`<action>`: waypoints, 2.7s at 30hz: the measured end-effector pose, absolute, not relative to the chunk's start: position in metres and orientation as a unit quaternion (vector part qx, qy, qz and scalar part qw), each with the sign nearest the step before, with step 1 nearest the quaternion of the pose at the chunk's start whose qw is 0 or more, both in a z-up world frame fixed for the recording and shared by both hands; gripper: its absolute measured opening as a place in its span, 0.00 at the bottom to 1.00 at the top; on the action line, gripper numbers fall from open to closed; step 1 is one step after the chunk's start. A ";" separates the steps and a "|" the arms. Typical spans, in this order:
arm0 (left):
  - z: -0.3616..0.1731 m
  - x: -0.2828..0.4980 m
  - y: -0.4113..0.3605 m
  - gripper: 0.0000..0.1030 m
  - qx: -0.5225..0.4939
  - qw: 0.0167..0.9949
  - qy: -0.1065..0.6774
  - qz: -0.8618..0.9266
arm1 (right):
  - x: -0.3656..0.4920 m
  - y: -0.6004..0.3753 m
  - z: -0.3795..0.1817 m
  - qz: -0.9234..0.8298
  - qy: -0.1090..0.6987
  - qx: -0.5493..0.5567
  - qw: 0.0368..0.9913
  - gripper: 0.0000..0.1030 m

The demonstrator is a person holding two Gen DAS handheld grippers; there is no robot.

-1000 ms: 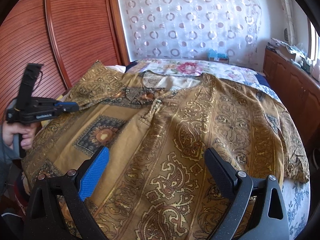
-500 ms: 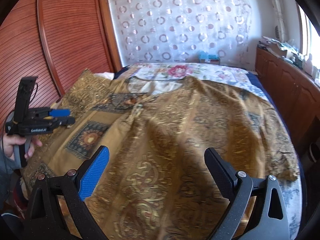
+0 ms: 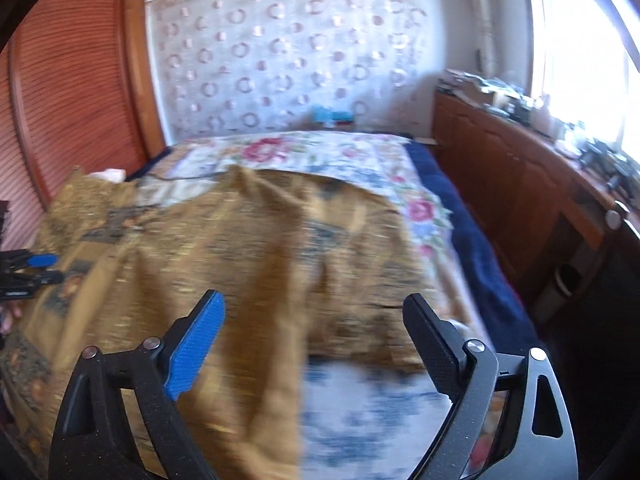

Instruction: Fold small clothes

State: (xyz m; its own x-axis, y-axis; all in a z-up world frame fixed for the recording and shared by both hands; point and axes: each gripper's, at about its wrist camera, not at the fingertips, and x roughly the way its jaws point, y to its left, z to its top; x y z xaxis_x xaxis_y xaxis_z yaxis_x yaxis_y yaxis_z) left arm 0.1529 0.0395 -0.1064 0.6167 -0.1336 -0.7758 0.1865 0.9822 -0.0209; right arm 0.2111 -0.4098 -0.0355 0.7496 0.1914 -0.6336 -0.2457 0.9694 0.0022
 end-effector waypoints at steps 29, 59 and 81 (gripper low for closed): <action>-0.093 0.136 0.040 0.74 0.009 0.915 0.397 -0.065 | 0.248 -0.470 -0.074 0.065 0.407 -0.001 0.911 0.10; -0.036 0.076 0.022 0.74 -0.023 0.951 0.303 -0.061 | 0.220 -0.300 -0.030 0.232 0.328 -0.056 0.914 0.27; -0.035 0.063 -0.003 0.74 -0.022 0.949 0.302 -0.091 | 0.301 -0.336 -0.079 0.189 0.468 -0.004 0.863 0.39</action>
State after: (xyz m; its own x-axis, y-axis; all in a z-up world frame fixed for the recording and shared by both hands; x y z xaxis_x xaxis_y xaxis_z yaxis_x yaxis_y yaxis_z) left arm 0.0633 -0.0027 -0.0349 0.8011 -0.1855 -0.5690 0.1593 0.9825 -0.0961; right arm 0.3013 -0.3364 -0.0790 0.4905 0.3231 -0.8093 -0.3297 0.9285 0.1708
